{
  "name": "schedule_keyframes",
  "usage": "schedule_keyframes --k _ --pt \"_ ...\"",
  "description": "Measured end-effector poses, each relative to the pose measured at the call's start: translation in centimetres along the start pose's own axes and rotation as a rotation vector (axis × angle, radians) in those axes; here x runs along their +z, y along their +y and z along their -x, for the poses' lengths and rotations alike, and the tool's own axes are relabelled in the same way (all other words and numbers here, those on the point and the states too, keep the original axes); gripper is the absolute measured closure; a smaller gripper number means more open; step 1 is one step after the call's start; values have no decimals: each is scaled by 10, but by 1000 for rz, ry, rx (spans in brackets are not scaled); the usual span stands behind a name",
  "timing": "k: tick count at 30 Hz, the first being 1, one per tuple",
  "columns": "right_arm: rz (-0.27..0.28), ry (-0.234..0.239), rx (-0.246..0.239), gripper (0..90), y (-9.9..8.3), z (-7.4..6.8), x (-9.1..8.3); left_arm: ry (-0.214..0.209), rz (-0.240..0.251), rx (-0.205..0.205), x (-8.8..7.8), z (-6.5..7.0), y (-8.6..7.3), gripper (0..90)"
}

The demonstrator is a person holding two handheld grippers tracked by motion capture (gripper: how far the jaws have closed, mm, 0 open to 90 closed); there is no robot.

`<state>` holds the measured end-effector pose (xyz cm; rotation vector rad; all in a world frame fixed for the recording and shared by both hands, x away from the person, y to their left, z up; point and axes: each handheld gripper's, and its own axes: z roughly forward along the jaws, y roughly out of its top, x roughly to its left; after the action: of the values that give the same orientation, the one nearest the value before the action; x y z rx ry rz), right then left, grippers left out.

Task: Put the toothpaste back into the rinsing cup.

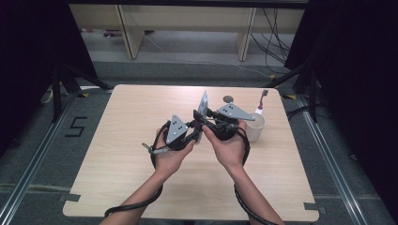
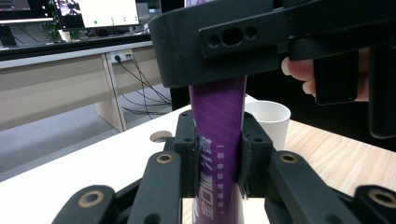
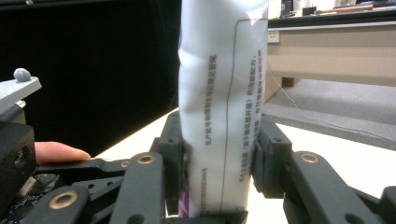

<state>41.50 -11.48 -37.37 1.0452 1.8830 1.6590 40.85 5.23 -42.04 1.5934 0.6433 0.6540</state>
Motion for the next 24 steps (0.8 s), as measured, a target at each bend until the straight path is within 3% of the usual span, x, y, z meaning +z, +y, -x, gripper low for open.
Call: schedule_keyframes --k 6,16,17,24 --pt "6 -15 -33 695 -1 0 -1 4 -9 9 1 1 1 717" --pt "-20 -14 -41 761 -1 1 -2 -10 -32 12 3 2 2 665" --pt "-22 -8 -23 763 -1 0 -3 -15 -36 17 3 2 2 654" --pt "12 -33 -39 765 4 9 -8 -45 -89 52 -8 -4 -4 488"
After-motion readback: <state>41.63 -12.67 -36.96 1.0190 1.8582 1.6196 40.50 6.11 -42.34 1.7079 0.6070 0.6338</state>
